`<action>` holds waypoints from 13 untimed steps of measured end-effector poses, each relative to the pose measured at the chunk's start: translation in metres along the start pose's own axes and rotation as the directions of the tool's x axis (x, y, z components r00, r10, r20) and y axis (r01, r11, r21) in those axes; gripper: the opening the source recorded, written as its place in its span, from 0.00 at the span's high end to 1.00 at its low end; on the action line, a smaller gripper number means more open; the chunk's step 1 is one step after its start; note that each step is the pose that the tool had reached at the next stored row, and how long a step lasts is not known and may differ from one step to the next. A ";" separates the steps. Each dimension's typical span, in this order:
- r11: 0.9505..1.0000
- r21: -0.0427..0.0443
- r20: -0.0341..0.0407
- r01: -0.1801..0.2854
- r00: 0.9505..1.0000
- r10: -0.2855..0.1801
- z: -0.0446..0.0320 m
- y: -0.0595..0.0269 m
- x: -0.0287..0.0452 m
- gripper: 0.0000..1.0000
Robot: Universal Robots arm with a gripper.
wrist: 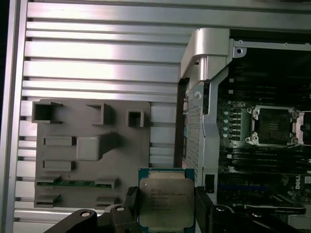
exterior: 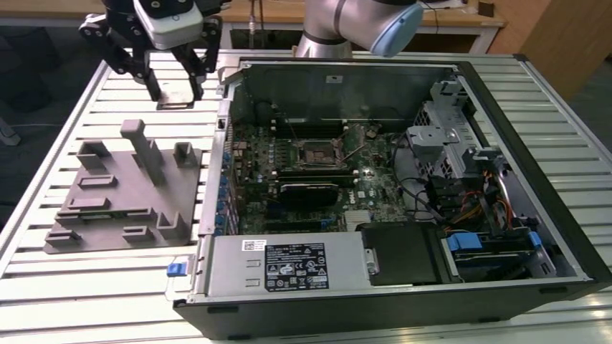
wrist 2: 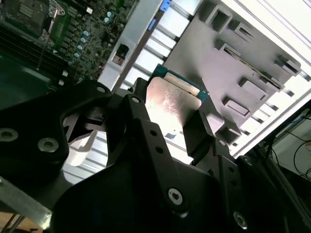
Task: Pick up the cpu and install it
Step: 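Pick up the cpu and move it towards the insertion slot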
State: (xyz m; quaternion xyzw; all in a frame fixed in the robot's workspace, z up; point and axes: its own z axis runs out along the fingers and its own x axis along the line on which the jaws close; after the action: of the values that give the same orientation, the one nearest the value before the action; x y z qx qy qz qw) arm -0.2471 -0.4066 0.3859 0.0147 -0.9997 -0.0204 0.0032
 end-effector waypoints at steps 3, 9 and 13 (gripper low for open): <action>1.000 0.000 0.000 0.000 1.000 0.000 -0.0001 -0.0002 -0.0080 0.46; 1.000 0.000 0.000 0.000 1.000 0.000 -0.0002 -0.0005 -0.0228 0.46; 1.000 0.000 0.000 0.000 1.000 0.000 -0.0003 -0.0003 -0.0327 0.46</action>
State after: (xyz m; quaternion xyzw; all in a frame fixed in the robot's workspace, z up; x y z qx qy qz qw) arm -0.2144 -0.4060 0.3860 0.0147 -0.9997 -0.0204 0.0032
